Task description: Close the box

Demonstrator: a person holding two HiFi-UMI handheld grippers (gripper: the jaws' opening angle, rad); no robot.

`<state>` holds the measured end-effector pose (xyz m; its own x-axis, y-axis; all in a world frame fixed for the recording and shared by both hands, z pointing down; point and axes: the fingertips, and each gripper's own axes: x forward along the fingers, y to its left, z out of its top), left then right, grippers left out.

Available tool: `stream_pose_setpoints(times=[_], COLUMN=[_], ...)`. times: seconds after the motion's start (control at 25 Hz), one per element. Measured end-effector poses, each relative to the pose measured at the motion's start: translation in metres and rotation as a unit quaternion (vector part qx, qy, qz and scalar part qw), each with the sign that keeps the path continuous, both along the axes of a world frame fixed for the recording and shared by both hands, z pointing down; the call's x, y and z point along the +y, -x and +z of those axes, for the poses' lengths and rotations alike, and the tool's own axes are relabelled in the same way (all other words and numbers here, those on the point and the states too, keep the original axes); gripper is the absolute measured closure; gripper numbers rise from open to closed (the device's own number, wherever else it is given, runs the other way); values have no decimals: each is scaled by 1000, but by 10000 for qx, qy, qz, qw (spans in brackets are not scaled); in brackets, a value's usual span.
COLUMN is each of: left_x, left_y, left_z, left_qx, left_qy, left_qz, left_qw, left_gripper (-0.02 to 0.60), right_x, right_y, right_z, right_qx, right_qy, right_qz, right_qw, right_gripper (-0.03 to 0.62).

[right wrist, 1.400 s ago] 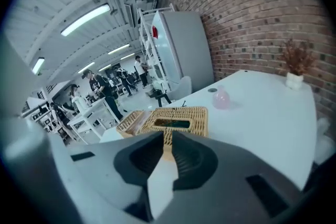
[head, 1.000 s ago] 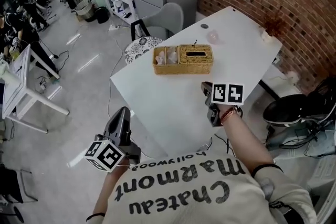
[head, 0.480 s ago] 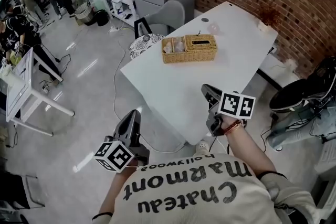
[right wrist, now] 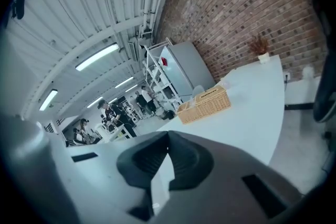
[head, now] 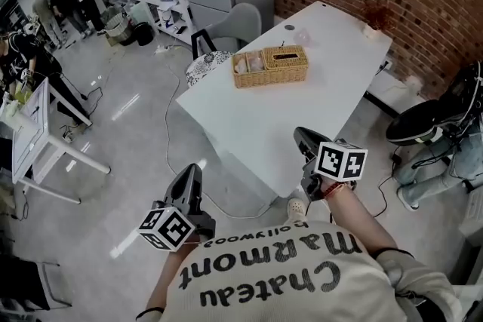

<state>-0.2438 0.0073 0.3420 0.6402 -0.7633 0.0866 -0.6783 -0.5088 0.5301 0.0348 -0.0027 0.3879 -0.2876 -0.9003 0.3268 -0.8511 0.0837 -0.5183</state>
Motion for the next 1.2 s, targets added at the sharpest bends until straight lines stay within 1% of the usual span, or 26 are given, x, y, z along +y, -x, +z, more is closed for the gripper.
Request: stream_pose_setpoints(times=[0.2, 0.48, 0.92, 1.2], left_x=[9, 13, 9, 5], left_y=[-1, 0, -2, -1], left_z=[-1, 2, 8, 6], left_qx=[-49, -90, 29, 82], left_qy=[-5, 48, 71, 50], left_qz=[132, 101, -23, -5], left_qw=[9999, 9999, 10000, 10000], left_gripper=[580, 580, 580, 580], right_x=[16, 26, 19, 16], right_y=[-1, -5, -18, -14], right_z=[7, 16, 16, 17], right_qx=[26, -69, -3, 25], right_qy=[73, 198, 207, 222], right_qz=[83, 144, 108, 69], right_qw=[9999, 9997, 9997, 9997], right_gripper=[591, 591, 591, 591])
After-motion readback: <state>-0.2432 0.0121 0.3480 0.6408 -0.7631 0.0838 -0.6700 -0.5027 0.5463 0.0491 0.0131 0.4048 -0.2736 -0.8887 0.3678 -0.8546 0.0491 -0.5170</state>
